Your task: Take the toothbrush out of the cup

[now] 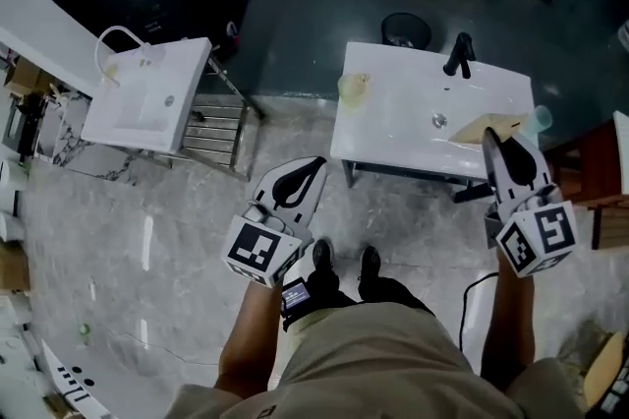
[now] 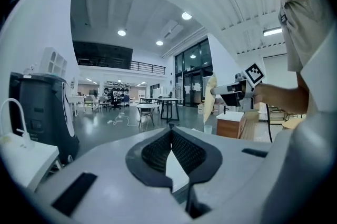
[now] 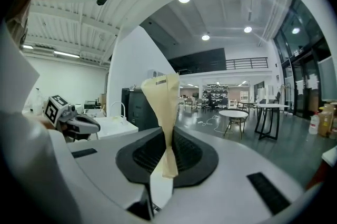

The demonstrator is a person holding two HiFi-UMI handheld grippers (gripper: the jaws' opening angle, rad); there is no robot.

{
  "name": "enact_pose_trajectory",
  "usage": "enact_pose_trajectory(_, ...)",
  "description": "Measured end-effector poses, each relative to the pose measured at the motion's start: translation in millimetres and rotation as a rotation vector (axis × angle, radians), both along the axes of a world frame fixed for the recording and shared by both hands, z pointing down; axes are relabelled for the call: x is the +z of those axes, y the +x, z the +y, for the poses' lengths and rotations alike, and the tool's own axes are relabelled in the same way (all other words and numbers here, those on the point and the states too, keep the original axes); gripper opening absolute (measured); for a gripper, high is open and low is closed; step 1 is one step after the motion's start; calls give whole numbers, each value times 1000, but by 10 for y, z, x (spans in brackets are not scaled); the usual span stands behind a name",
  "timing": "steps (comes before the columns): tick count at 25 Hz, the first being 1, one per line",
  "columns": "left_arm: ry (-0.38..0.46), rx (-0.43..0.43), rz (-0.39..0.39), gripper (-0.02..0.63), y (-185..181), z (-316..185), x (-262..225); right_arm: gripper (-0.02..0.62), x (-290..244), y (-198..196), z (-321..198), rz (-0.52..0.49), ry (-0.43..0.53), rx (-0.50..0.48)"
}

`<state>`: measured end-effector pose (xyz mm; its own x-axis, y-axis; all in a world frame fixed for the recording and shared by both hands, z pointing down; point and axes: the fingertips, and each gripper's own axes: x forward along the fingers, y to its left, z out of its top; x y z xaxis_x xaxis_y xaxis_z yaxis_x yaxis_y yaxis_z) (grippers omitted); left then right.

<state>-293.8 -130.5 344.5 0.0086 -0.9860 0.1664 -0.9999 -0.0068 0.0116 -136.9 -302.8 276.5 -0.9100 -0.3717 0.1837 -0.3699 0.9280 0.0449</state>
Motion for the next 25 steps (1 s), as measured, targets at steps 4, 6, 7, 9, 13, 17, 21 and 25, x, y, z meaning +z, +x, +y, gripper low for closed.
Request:
enact_pose_trajectory(4, -31, 77, 7, 8, -141, -324, 274, 35, 152, 1, 5, 8, -22, 54)
enact_pose_trajectory(6, -46, 107, 6, 8, -212, -446, 364, 35, 180, -7, 29, 12, -27, 75)
enact_pose_trajectory(7, -52, 117, 4, 8, -258, -507, 398, 35, 176, -18, 33, 14, -28, 86)
enact_pose_trajectory(9, -63, 133, -2, 8, -361, -648, 459, 35, 150, -46, 20, 17, -24, 115)
enact_pose_trajectory(13, -104, 157, -22, 39, -540, -998, 727, 35, 213, -36, -23, 36, -34, 170)
enact_pose_trajectory(17, -171, 159, -40, 138, -708, -1444, 1179, 35, 469, 44, -119, 81, -73, 226)
enact_pose_trajectory(21, -243, 151, -78, 207, -907, -1864, 1699, 35, 802, 85, -243, 119, -121, 273)
enact_pose_trajectory(25, -300, 170, -108, 225, -1009, -2247, 2171, 35, 1193, 91, -413, 153, -177, 295)
